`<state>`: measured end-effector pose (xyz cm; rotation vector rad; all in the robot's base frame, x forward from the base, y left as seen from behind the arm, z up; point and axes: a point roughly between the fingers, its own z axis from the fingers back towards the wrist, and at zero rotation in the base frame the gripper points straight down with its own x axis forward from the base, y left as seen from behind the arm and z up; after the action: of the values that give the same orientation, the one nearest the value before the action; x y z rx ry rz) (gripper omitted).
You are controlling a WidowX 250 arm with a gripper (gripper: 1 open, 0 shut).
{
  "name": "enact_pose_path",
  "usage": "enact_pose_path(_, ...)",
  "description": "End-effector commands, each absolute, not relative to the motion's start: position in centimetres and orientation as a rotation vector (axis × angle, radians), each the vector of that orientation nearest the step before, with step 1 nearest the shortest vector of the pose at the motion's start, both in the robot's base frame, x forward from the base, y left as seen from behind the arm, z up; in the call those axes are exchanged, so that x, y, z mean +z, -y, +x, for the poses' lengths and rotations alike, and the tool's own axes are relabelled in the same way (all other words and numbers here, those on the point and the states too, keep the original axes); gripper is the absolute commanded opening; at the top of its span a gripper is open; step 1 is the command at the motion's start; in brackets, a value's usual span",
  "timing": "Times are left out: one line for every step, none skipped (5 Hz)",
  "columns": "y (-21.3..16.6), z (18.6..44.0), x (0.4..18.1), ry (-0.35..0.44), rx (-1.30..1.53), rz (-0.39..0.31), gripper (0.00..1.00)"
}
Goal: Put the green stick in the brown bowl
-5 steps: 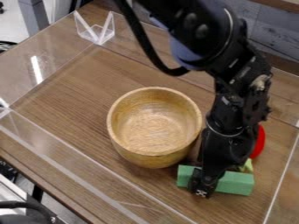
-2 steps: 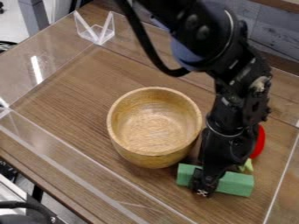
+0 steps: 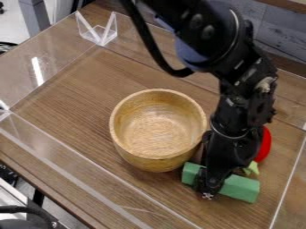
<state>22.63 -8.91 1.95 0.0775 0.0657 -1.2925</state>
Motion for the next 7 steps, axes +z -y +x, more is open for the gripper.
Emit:
enact_pose_path(9.1, 23.8, 4.8, 0.006, -1.276, 0.126, 0.0)
enact_pose_path(8.7, 23.9, 6.5, 0.016, -1.259, 0.161, 0.0)
enact_pose_path(7.9, 23.8, 8.3, 0.032, -1.234, 0.192, 0.0)
enact_pose_path(7.0, 23.7, 9.4, 0.043, -1.216, 0.205, 0.0)
enact_pose_path(5.3, 23.3, 10.2, 0.046, -1.199, 0.214, 0.0)
enact_pose_path(3.3, 22.4, 10.5, 0.051, -1.229, 0.217, 0.0)
enact_pose_path(2.5, 22.0, 10.0, 0.061, -1.231, 0.213, 0.0)
